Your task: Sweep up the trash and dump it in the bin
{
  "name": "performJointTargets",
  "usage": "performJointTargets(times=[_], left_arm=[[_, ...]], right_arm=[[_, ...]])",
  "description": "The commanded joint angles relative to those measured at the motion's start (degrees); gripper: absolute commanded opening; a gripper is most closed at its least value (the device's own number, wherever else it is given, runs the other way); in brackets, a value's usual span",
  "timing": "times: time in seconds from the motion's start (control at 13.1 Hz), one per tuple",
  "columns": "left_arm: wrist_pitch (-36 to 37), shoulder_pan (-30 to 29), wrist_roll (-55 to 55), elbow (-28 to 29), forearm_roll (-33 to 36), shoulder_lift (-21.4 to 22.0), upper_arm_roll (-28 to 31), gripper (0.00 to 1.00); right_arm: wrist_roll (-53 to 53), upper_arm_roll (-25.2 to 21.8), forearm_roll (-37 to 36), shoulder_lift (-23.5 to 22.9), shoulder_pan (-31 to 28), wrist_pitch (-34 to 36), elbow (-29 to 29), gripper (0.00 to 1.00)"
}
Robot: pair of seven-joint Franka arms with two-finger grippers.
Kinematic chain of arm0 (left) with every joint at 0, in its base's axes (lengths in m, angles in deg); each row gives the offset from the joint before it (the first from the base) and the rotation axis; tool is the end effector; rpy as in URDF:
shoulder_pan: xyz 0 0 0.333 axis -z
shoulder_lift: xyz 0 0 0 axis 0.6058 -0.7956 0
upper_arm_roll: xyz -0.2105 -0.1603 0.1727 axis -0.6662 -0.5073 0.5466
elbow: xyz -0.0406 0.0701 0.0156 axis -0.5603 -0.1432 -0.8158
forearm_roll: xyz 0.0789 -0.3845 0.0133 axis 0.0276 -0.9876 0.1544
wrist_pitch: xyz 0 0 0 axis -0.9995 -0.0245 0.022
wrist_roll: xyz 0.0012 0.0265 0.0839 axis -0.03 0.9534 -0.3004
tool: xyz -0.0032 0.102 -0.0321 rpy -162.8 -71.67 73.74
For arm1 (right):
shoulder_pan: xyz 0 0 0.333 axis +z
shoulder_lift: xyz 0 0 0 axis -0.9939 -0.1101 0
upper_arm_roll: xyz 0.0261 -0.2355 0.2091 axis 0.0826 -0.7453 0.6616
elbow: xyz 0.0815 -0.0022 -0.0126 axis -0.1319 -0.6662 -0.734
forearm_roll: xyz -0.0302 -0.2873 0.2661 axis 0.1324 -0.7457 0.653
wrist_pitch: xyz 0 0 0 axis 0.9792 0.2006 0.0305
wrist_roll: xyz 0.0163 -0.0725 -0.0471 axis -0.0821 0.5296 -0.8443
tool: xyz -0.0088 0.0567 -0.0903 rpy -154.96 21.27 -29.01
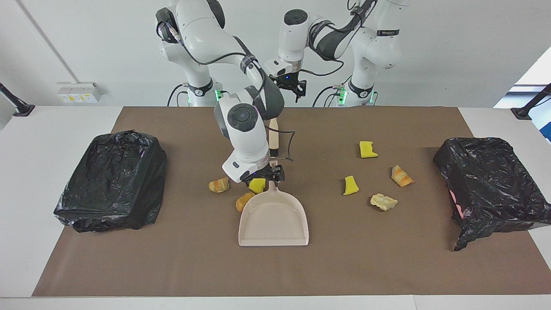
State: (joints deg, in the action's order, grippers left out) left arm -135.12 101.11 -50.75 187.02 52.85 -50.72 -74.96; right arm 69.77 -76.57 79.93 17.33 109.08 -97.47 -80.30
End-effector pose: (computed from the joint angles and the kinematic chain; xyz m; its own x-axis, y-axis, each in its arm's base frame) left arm 0.2337 -0.4409 0.3954 0.9739 -0.2248 -0.0326 -0.2228 -0.9733 0.0554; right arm 0.6273 0.3240 0.3700 0.9982 -0.0237 -0.0557 -0.0294 -0.9942 -0.1039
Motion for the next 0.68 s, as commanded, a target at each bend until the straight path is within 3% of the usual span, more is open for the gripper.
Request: performJointTargets(times=[0.0,0.3,0.46,0.53,0.61], left_arm=[[-2.85,1.74,-2.57,0.1,-0.4,-1.66,1.07,1.0],[-4.61,2.36,-2.75,1.07,-0.4,-2.89,1.07,1.0],[-6.97,4.2,-4.05,0.63,-0.4,-7.27,1.16,1.0],[-7.33,4.03,-4.85,0.63,-0.4,-7.55,1.25,1.0],[-6.81,4.11,-4.94,0.63,-0.4,-7.38,1.16,1.0]], right_arm=[[-0.15,0.04,0.88,2.85,0.95,-1.96,-5.74,1.0],[-1.21,-0.05,0.88,3.74,0.79,-1.0,-7.25,1.0],[-1.3,-0.05,0.88,3.74,0.79,-0.99,-7.16,1.0],[-1.56,0.04,0.88,3.74,0.79,-0.91,-7.16,0.77],[-2.08,0.04,1.32,3.74,0.79,-0.82,-7.16,0.33]])
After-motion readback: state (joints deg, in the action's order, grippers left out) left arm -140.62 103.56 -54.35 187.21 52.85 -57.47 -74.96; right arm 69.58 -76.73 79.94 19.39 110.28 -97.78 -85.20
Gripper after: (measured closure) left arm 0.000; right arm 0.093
